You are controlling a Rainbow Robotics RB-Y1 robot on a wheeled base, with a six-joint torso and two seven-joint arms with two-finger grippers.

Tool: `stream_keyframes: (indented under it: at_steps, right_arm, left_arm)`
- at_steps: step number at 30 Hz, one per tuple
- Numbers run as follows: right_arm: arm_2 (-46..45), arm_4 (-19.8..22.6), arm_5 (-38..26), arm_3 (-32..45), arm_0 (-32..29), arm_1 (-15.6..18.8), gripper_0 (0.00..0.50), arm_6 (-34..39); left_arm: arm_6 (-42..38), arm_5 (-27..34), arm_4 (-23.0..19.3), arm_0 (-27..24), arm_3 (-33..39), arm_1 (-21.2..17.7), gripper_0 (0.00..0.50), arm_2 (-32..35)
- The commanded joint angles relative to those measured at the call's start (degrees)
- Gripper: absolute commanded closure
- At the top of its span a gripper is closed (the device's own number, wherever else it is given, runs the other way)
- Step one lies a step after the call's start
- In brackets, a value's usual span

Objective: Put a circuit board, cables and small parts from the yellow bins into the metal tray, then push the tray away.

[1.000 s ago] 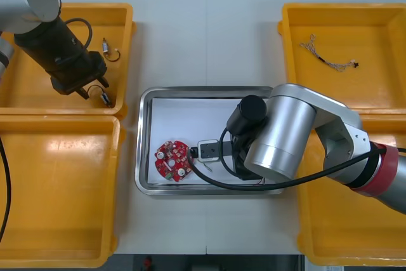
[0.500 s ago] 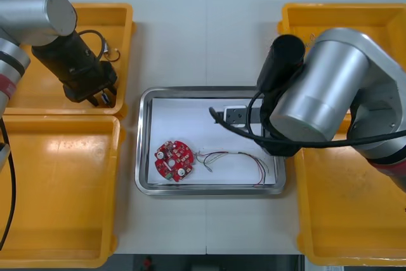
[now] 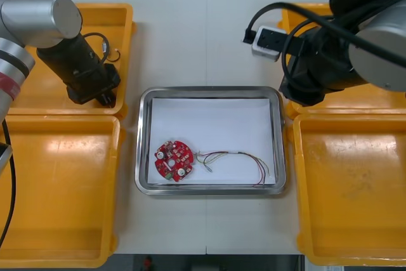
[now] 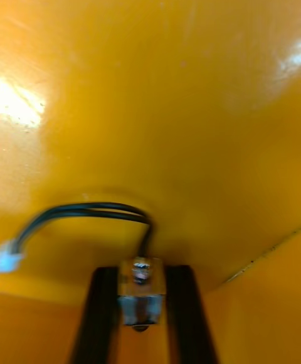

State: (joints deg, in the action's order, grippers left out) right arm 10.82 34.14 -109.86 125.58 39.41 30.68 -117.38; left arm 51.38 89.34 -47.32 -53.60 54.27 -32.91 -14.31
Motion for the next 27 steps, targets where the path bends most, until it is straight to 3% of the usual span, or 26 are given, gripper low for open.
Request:
stream_keyframes:
  at_steps: [1, 13, 17, 27]
  right_arm:
    - [-4.7, 0.5, -0.1, 1.3, 1.6, 3.4, 0.0, 0.8]
    - [-10.6, -0.5, -0.1, -6.1, 1.3, 9.9, 0.0, 12.5]
    - [-13.4, -0.7, -0.1, -10.3, 1.4, 10.7, 0.0, 15.8]
    - [-15.2, 1.7, -0.1, -21.2, 1.4, 14.6, 0.0, 14.2]
  left_arm:
    - [5.5, -0.6, -0.8, -2.6, 0.3, 0.5, 0.5, -0.4]
    - [6.2, 2.0, -1.8, -4.1, 1.4, -2.6, 0.5, 3.5]
    - [6.4, 6.9, 1.4, -5.9, 3.5, -3.5, 0.498, 6.2]
    - [6.1, 16.2, 7.3, -6.1, 15.8, -3.5, 0.499, 12.5]
